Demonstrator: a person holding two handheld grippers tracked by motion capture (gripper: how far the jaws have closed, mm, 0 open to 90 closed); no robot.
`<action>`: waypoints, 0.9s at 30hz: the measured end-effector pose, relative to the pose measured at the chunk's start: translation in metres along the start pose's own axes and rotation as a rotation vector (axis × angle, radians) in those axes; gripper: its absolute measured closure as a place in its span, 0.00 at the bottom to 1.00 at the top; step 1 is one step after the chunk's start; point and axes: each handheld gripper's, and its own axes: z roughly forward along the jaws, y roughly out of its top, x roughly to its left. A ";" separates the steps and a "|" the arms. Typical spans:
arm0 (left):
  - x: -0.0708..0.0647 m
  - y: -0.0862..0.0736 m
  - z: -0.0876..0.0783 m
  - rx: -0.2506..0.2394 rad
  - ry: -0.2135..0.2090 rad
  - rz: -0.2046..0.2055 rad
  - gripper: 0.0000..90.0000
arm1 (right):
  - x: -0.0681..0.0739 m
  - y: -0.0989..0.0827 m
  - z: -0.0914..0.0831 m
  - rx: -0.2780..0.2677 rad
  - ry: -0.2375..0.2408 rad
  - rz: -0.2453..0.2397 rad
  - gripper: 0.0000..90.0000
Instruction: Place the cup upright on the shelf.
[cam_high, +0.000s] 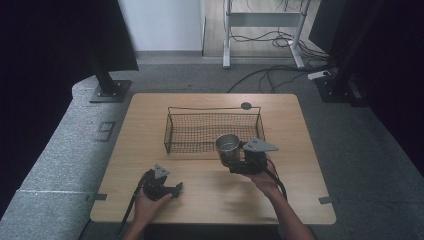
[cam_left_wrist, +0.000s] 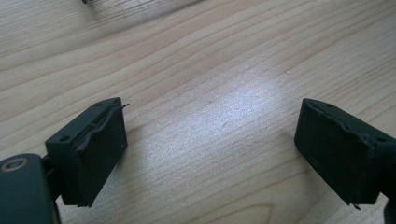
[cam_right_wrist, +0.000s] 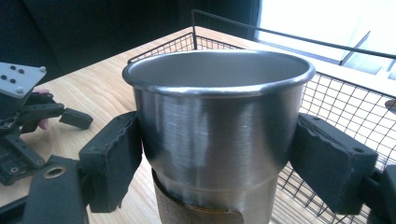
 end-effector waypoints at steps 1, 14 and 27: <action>0.000 0.000 0.000 0.000 0.000 0.000 0.10 | -0.002 0.001 0.001 -0.001 -0.004 0.003 0.21; 0.000 0.000 0.000 0.000 0.000 0.000 0.10 | -0.010 0.015 0.003 -0.017 -0.012 0.004 0.20; 0.000 0.000 0.000 -0.002 0.000 -0.003 0.10 | -0.019 0.024 0.013 -0.011 -0.024 0.015 0.20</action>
